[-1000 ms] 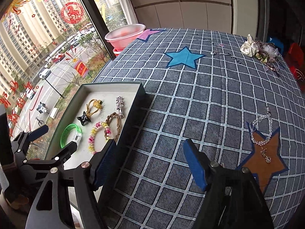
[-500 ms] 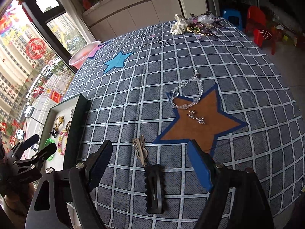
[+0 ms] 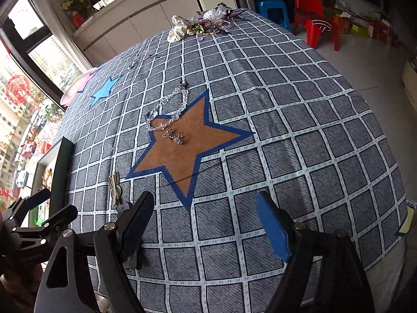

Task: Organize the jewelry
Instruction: 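Move both tools to the beige bunny clip and the crystal chain bracelet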

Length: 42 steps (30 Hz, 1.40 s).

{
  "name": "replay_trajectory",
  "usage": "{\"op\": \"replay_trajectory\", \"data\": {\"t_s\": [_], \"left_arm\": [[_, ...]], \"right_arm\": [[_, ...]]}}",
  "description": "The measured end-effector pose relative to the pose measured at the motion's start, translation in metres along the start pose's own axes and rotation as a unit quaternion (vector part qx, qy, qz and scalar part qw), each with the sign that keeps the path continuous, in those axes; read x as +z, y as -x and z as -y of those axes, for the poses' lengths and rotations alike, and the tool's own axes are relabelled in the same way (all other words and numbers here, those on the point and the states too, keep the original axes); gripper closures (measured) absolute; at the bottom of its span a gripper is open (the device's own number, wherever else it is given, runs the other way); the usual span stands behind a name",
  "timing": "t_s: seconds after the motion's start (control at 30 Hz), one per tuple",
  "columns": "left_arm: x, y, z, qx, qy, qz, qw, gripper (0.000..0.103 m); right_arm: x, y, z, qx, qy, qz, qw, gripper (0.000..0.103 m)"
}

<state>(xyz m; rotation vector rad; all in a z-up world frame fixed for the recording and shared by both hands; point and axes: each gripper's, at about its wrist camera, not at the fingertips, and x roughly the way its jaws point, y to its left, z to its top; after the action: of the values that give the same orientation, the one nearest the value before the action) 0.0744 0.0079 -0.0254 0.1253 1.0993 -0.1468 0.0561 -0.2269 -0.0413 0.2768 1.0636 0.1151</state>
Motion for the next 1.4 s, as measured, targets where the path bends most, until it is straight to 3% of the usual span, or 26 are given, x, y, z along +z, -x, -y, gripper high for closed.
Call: {"op": "replay_trajectory", "data": {"t_s": [0.43, 0.63, 0.7, 0.93, 1.13, 1.2, 1.23, 1.3, 1.33, 1.4], "left_arm": [[0.017, -0.04, 0.015, -0.018, 0.037, -0.044, 0.9982, 0.0], [0.018, -0.046, 0.024, -0.007, 0.037, -0.049, 0.9981, 0.0], [0.017, -0.048, 0.026, -0.004, 0.036, -0.055, 0.9978, 0.007], [0.016, -0.046, 0.028, -0.002, 0.036, -0.05, 0.9981, 0.009], [0.018, -0.041, 0.04, -0.009, 0.011, -0.042, 0.999, 0.034], [0.018, -0.039, 0.044, -0.013, 0.001, -0.04, 0.9991, 0.042], [0.018, -0.038, 0.046, -0.017, -0.004, -0.04, 0.9991, 0.049], [0.019, -0.036, 0.05, -0.021, -0.016, -0.036, 0.999, 0.077], [0.019, -0.036, 0.051, -0.022, -0.02, -0.036, 0.9989, 0.077], [0.018, -0.035, 0.049, -0.032, -0.018, -0.034, 0.9987, 0.077]], "right_arm": [[0.021, -0.021, -0.008, -0.01, 0.072, 0.0, 0.997, 0.021], [0.036, -0.036, -0.017, -0.005, 0.108, -0.004, 0.994, 0.02], [0.041, -0.043, -0.023, 0.001, 0.121, -0.01, 0.993, 0.021], [0.049, -0.063, -0.047, -0.003, 0.168, -0.016, 0.986, 0.037], [0.045, -0.066, -0.063, -0.038, 0.209, -0.011, 0.977, 0.052], [0.043, -0.064, -0.065, -0.032, 0.214, -0.011, 0.976, 0.062], [0.042, -0.064, -0.066, -0.034, 0.215, -0.011, 0.976, 0.066], [0.041, -0.063, -0.067, -0.035, 0.214, -0.011, 0.976, 0.076], [0.041, -0.062, -0.067, -0.035, 0.212, -0.011, 0.977, 0.087], [0.041, -0.061, -0.067, -0.036, 0.206, -0.01, 0.978, 0.093]]}}
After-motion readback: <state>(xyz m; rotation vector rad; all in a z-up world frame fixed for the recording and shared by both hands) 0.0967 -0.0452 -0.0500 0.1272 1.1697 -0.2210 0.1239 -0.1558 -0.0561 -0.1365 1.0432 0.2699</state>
